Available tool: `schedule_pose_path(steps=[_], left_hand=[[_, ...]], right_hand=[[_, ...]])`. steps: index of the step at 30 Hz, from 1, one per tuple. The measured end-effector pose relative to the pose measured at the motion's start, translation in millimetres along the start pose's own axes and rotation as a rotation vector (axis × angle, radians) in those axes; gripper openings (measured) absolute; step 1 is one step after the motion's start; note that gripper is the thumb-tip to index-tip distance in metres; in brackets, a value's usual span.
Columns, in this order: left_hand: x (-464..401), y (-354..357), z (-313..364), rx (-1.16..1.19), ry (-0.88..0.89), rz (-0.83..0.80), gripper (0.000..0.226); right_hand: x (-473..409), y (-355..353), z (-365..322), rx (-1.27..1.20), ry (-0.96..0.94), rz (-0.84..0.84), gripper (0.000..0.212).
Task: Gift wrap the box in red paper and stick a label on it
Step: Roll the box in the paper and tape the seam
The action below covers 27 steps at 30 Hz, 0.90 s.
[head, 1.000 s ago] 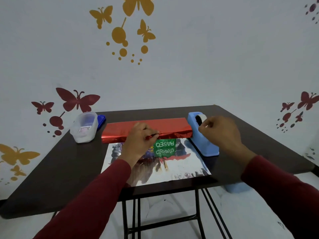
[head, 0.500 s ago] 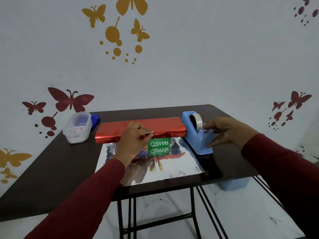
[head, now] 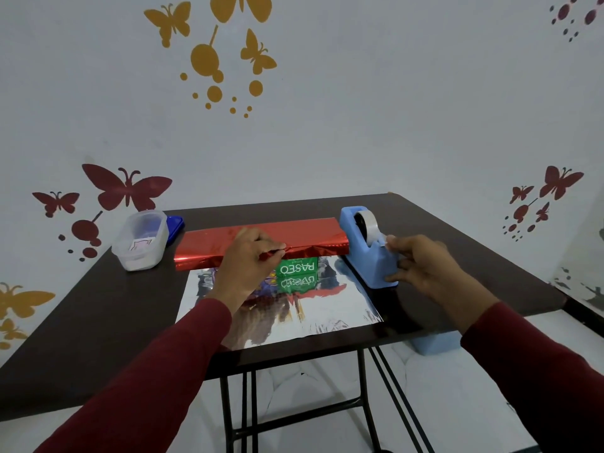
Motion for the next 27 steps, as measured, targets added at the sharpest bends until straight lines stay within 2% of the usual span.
schedule_pose_path(steps=[3, 9, 11, 13, 15, 17, 20, 22, 24, 27], left_hand=[[0, 0, 0, 0.004, -0.008, -0.002, 0.015], [0, -1, 1, 0.004, -0.015, -0.004, 0.017], [1, -1, 2, 0.002, -0.016, -0.008, 0.017], [1, -2, 3, 0.012, -0.024, -0.008, 0.017], [1, -2, 4, 0.019, -0.036, -0.010, 0.017], [1, -2, 4, 0.011, -0.033, -0.011, 0.017], [1, -2, 4, 0.005, -0.032, -0.011, 0.017], [0, -1, 3, 0.008, -0.031, -0.009, 0.016], [0, -1, 3, 0.003, -0.033, -0.007, 0.016], [0, -1, 4, 0.005, -0.033, 0.000, 0.015]], right_hand=[[-1, 0, 4, 0.025, 0.015, 0.014, 0.032], [-4, -2, 8, 0.192, -0.093, 0.056, 0.018], [-3, -3, 12, 0.349, -0.156, 0.081, 0.005], [0, -5, 20, 0.445, -0.203, 0.099, 0.007], [-2, -10, 31, 0.367, -0.232, 0.040, 0.016], [0, -12, 35, 0.274, -0.217, 0.015, 0.015], [15, -14, 27, 0.398, -0.349, 0.202, 0.009], [31, -8, 20, 0.374, -0.496, 0.309, 0.009], [41, 5, 18, 0.262, -0.561, 0.275, 0.009], [48, 35, 19, 0.197, -0.530, 0.111, 0.009]])
Point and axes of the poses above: each hand's wrist, its own x-axis away from the middle knuckle, its own y-axis out of the palm, z = x × y, the point moved 1 cm from there along -x, towards the middle knuckle, and after that the axes turned 15 degrees about x, right-handed, at the moved point
